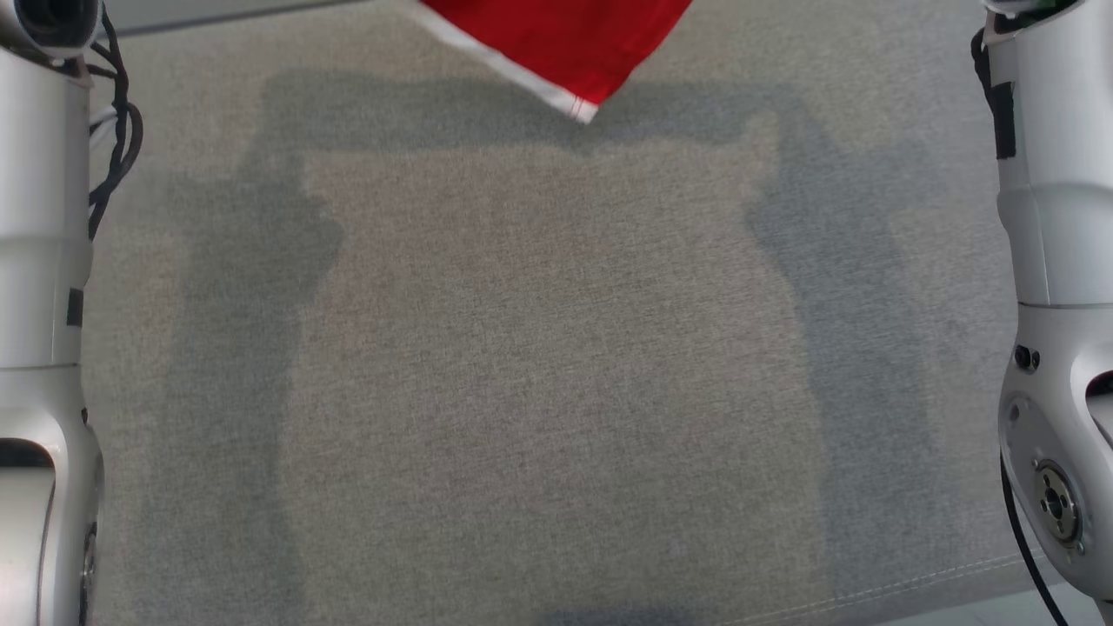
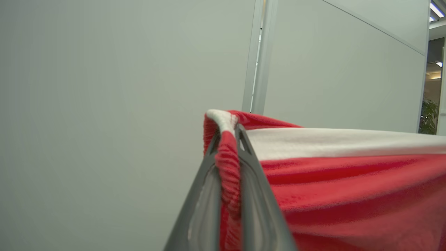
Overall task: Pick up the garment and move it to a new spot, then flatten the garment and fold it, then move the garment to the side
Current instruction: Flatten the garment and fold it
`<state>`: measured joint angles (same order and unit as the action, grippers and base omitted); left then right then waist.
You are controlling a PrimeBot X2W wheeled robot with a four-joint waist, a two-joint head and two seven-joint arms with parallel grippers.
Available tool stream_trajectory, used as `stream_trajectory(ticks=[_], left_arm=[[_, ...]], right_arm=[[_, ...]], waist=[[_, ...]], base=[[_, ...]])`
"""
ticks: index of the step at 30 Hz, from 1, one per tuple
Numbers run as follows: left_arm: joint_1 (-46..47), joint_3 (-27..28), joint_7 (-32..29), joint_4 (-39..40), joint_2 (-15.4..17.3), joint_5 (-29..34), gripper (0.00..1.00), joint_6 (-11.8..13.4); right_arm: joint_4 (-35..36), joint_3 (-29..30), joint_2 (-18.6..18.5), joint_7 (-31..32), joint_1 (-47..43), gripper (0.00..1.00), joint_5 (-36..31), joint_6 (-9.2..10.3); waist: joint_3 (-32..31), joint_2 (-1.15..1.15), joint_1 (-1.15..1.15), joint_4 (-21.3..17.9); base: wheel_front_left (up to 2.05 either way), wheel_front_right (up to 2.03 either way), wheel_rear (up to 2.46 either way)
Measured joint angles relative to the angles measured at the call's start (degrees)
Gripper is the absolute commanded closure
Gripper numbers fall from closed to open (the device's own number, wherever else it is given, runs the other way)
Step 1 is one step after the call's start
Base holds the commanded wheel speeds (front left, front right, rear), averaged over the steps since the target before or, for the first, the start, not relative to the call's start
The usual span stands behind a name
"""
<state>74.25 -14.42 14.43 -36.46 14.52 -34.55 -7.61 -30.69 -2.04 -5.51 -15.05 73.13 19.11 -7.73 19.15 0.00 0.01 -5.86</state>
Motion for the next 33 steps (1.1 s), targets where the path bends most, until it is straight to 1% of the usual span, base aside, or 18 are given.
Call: stream_trajectory(ticks=[3,6,10,12,13,19,23,31,33], left_arm=[[0.36,1.59,0.35,-0.65,-0.79,0.03,1.00,-0.02],[-2.72,2.46,0.53,2.83,-1.22,0.40,1.00,-0.01],[-13.40,4.56,0.53,7.38,-2.34,1.13,1.00,0.03],[-18.90,5.08,0.54,9.50,-2.78,1.90,1.00,0.04],[-22.08,5.82,0.54,10.56,-3.56,1.96,1.00,0.03],[-39.27,8.38,0.59,14.10,-7.49,2.57,1.00,0.03],[-48.24,8.77,0.59,15.00,-9.03,3.13,1.00,0.03],[-61.81,8.61,0.58,15.49,-10.94,2.83,1.00,0.01],[-65.04,9.55,0.57,16.01,-11.43,2.80,1.00,-0.01]], right_arm=[[0.27,0.62,0.91,0.00,0.33,1.00,-1.40,-0.01],[1.99,-0.09,1.18,-0.01,-2.11,1.00,-1.15,0.05],[5.69,-2.46,1.69,0.00,-10.81,1.00,1.54,0.11],[7.89,-3.42,1.80,0.00,-15.37,1.00,3.37,0.12],[9.23,-3.82,1.69,-0.01,-18.11,1.00,4.39,0.12],[12.79,-5.68,1.16,0.00,-33.73,1.00,10.02,0.12],[13.22,-6.99,0.59,0.01,-43.25,1.00,12.20,0.12],[13.15,-7.92,0.73,0.01,-58.49,1.00,14.99,0.11],[12.89,-8.35,0.86,0.02,-61.89,1.00,15.79,0.10]], waist=[[3.46,0.00,0.01,0.76],[6.14,0.00,0.01,1.58],[7.73,0.00,0.01,2.94],[7.38,0.00,0.00,3.26],[7.01,0.00,0.00,3.41],[2.86,0.00,-0.01,4.23],[-1.37,0.00,-0.01,4.31],[-10.04,0.00,-0.01,4.22],[-12.37,0.00,-0.01,4.13]], base=[[0.00,0.00,0.00],[0.00,0.00,0.00],[0.00,0.00,0.00],[0.00,0.00,0.00],[0.00,0.00,0.00],[0.00,0.00,0.00],[0.00,0.00,0.00],[0.00,0.00,0.00],[0.00,0.00,0.00]])
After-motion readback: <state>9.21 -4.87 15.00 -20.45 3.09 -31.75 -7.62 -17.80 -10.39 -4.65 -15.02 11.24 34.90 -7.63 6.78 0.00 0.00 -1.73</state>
